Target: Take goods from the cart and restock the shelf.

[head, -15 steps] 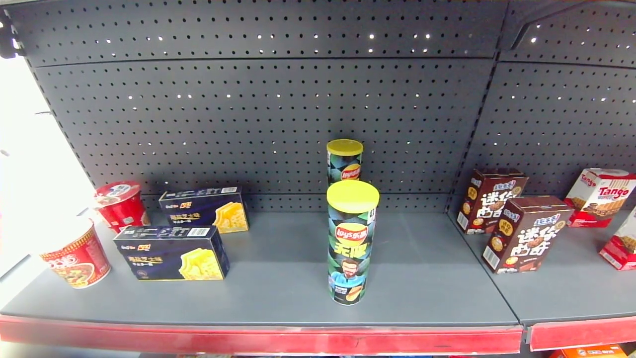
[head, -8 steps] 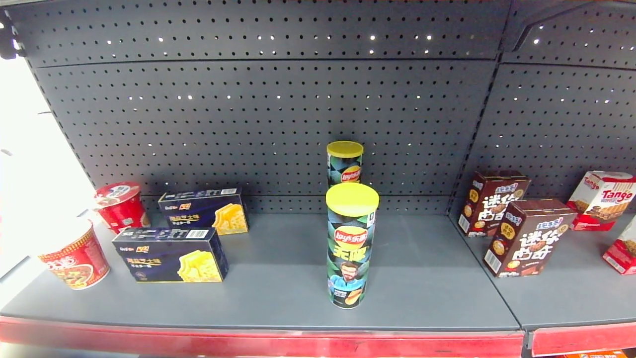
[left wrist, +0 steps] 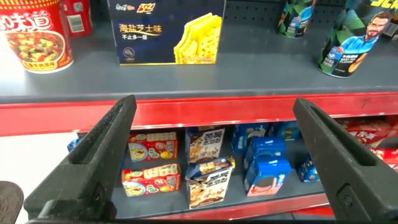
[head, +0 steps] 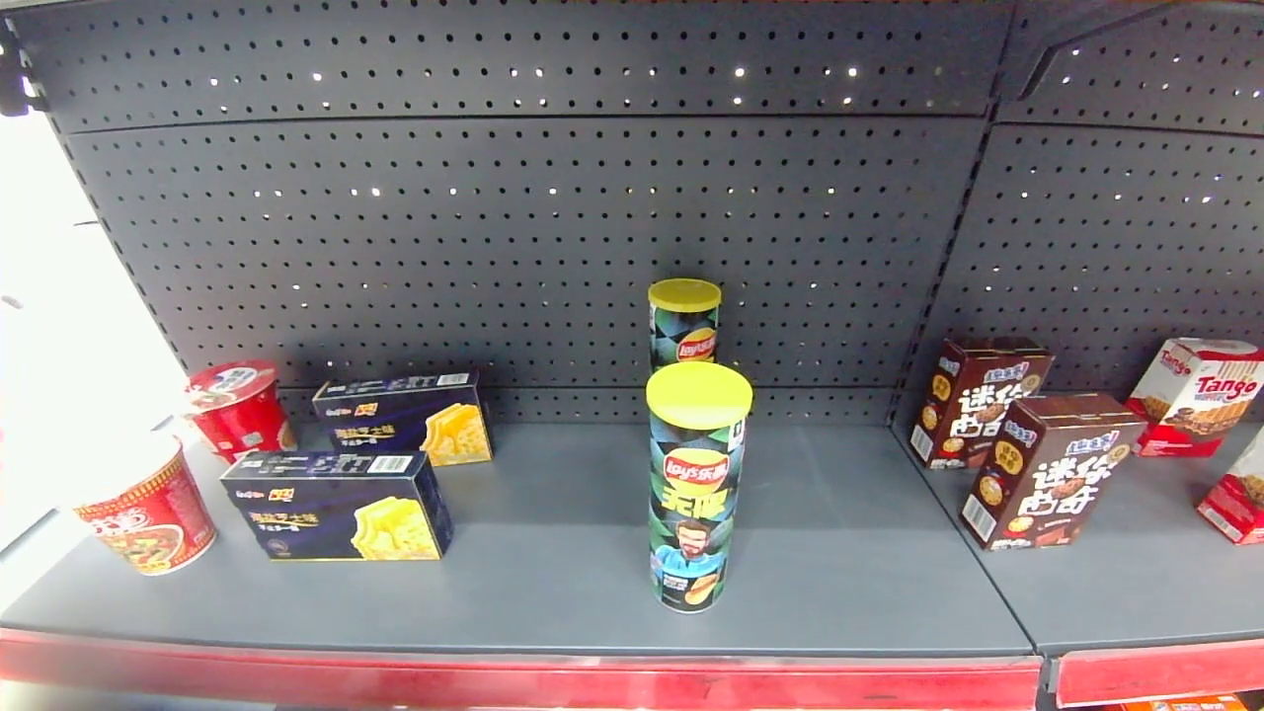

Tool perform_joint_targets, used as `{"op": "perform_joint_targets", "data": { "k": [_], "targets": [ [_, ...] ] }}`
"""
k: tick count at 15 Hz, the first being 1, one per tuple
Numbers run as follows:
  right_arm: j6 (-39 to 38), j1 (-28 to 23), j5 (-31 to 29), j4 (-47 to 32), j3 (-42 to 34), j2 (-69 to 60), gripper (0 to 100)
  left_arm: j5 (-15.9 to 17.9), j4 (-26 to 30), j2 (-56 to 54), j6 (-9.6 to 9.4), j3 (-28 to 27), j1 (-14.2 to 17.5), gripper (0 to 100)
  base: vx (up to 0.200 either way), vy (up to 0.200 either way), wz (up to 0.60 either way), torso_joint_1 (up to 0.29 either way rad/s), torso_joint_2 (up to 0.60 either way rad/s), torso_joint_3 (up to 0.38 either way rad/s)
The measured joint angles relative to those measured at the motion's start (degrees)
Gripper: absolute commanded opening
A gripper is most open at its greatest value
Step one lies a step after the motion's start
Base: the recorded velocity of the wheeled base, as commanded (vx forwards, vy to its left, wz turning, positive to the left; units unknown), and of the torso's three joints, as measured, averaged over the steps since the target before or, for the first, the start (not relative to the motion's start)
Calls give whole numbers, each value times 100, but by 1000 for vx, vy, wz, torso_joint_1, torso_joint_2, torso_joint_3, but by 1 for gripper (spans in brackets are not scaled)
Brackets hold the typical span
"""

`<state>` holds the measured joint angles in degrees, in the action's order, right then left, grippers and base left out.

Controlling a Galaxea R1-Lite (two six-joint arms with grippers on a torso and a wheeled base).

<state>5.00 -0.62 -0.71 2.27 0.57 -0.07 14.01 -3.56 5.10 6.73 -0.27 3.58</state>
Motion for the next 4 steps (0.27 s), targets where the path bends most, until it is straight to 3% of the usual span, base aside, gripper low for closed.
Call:
{"op": "perform_joint_targets", "data": {
  "k": [4],
  "targets": [
    [68, -1, 0, -4, 0, 0, 100, -2, -2, -2, 33, 0, 0, 100, 0, 0, 0, 0, 0, 0]
  ]
}}
